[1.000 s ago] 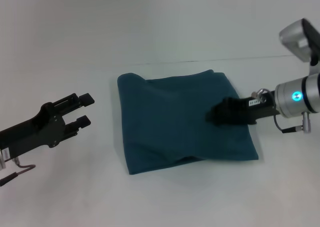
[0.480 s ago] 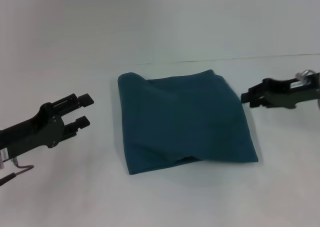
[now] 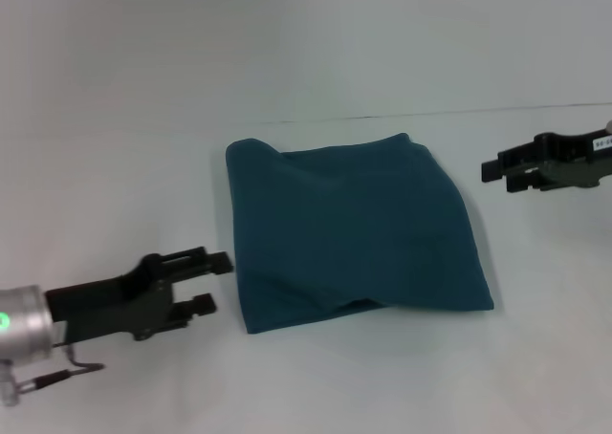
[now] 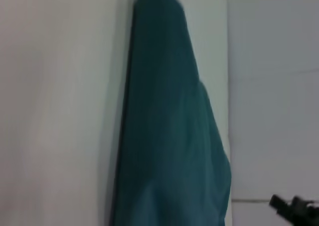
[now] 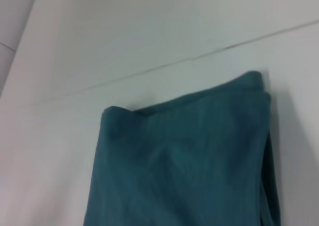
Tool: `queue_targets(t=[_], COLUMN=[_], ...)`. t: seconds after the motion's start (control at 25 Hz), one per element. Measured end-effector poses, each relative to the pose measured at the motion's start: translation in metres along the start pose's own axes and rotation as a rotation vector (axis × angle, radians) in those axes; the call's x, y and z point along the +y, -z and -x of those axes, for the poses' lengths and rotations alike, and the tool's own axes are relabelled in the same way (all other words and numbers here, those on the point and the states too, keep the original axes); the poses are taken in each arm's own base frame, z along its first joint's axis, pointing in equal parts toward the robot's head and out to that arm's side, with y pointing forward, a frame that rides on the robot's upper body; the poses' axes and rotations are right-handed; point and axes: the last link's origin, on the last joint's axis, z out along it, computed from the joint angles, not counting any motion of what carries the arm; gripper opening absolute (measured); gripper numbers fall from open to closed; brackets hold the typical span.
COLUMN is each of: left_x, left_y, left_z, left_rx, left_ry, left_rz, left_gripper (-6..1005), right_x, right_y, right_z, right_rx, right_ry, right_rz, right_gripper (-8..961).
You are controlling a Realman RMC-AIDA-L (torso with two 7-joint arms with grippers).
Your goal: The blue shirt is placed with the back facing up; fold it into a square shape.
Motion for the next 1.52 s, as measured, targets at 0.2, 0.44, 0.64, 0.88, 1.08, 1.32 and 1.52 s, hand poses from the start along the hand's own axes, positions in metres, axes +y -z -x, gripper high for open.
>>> queue_targets(t=[0.2, 0.44, 0.64, 0.88, 1.08, 1.32, 1.52], left_x=[0.001, 0.001, -0.004, -0.007, -0.008, -0.008, -0.010], left_y=[-0.029, -0.043, -0.042, -0.041, -0.042, -0.043, -0.045], left_z=[0.004, -0.002, -0.004, -0.004, -0.003, -0.003, -0.001], left_rx=[-0.041, -0.034, -0.037, -0.032, -0.027, -0.026, -0.031], left_ry=[0.001, -0.046, -0.020, 0.006, 0.007, 0.008, 0.013], left_rz=[-0.052, -0.121, -0.171, -0.184, -0.190, -0.192, -0.197], left_gripper=[755, 755, 754, 754, 752, 750, 749], right_x=[0.002, 0.001, 0.000, -0.002, -0.003, -0.004, -0.004], right_y=[0.006, 0.010, 0.012, 0.014, 0.015, 0.015, 0.014], right_z=[0.007, 0.010, 0.009, 0.010, 0.009, 0.009, 0.008], right_rx=[-0.026, -0.047, -0.049, -0.059, -0.060, -0.060, -0.057], right_ry=[0.017, 0.024, 0.015, 0.005, 0.003, 0.004, 0.002], right_rz=[0.005, 0.003, 0.004, 0.005, 0.003, 0.003, 0.004], right_gripper=[561, 603, 610, 609, 609, 608, 608])
